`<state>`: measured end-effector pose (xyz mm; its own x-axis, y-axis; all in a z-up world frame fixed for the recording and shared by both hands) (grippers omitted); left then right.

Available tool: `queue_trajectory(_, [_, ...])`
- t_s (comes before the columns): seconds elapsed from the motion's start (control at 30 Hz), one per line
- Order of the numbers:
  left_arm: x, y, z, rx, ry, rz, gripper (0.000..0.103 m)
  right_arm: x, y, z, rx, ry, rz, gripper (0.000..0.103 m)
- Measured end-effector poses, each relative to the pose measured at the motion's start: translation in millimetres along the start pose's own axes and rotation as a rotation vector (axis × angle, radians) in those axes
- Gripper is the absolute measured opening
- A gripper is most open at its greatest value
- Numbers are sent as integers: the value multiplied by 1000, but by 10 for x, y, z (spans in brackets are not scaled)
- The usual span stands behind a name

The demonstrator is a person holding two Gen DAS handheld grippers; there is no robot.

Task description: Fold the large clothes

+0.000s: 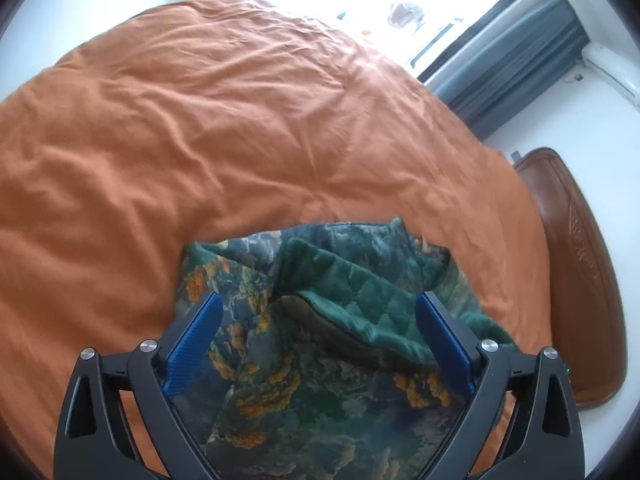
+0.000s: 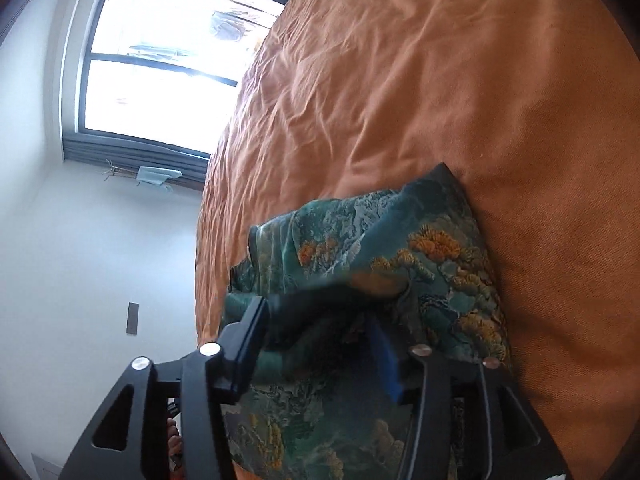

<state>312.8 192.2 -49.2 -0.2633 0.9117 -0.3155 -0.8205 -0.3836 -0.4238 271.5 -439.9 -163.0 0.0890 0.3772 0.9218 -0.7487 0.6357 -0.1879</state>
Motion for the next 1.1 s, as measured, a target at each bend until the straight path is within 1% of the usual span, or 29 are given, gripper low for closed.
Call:
queue_trajectory(0.07, [13, 48, 13, -1, -2, -49, 97, 111, -41, 120, -23, -8, 34, 59])
queue_trajectory(0.13, [40, 159, -15, -9, -35, -117, 97, 182, -69, 234, -27, -1, 80, 60])
queue_trajectory(0.17, [52, 220, -45, -14, -55, -146, 96, 193, -57, 281, -22, 19, 109, 63])
queue_trajectory(0.2, [55, 279, -88, -14, -73, -173, 96, 187, -29, 304, -8, 52, 142, 66])
queue_trajectory(0.23, [44, 337, -155, -11, -94, -200, 96, 174, -1, 292, 12, 91, 174, 66])
queue_trajectory(0.3, [-32, 390, -294, -9, -137, -248, 93, 132, 98, 177, 83, 187, 246, 66])
queue_trajectory(0.37, [-174, 396, -459, -16, -180, -291, 86, 102, 178, 53, 117, 259, 314, 66])
queue_trajectory(0.43, [-331, 376, -627, -22, -215, -318, 83, 138, 212, -120, 114, 313, 374, 66])
queue_trajectory(0.5, [-487, 356, -782, -38, -269, -350, 75, 172, 231, -313, 104, 338, 403, 66])
queue_trajectory(0.53, [-526, 352, -834, -47, -306, -365, 55, 173, 238, -375, 105, 354, 418, 66])
queue_trajectory(0.57, [-561, 359, -881, -47, -347, -380, 22, 183, 253, -462, 106, 381, 438, 65])
queue_trajectory(0.6, [-567, 369, -904, -40, -372, -384, 13, 200, 283, -529, 110, 419, 466, 48])
queue_trajectory(0.63, [-569, 387, -874, -52, -382, -390, 12, 225, 325, -565, 128, 470, 508, 33])
queue_trajectory(0.67, [-570, 413, -793, -90, -392, -412, 10, 265, 394, -557, 140, 522, 555, 17])
queue_trajectory(0.7, [-562, 443, -700, -127, -416, -436, 10, 335, 454, -551, 136, 577, 620, 15])
queue_trajectory(0.77, [-487, 476, -484, -174, -440, -424, 9, 504, 550, -464, 107, 629, 738, 13])
queue_trajectory(0.83, [-405, 443, -219, -214, -416, -373, 9, 743, 619, -346, 46, 647, 838, 12])
queue_trajectory(0.9, [-385, 335, 52, -256, -361, -315, 9, 985, 637, -295, -5, 653, 930, 12])
queue_trajectory(0.97, [-460, 201, 237, -326, -357, -293, 9, 1183, 601, -344, -56, 679, 1000, 12])
queue_trajectory(1.03, [-561, 46, 354, -416, -367, -275, 9, 1359, 505, -420, -126, 689, 1026, 12])
queue_trajectory(1.1, [-612, -79, 361, -469, -369, -243, 9, 1471, 381, -471, -197, 697, 1040, 12])
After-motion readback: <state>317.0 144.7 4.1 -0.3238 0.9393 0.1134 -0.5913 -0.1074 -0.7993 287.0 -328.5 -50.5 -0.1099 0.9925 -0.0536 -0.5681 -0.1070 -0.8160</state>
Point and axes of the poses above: each gripper's, at about its wrist camera, not at the fingertips, and z roughly against the way its jaws point, x to its left, y to its underside, the point moved 4 cm from there along -z, roughly the way its jaws point, and after that the axes turned 15 degrees about -y, right-handed, at the moved point
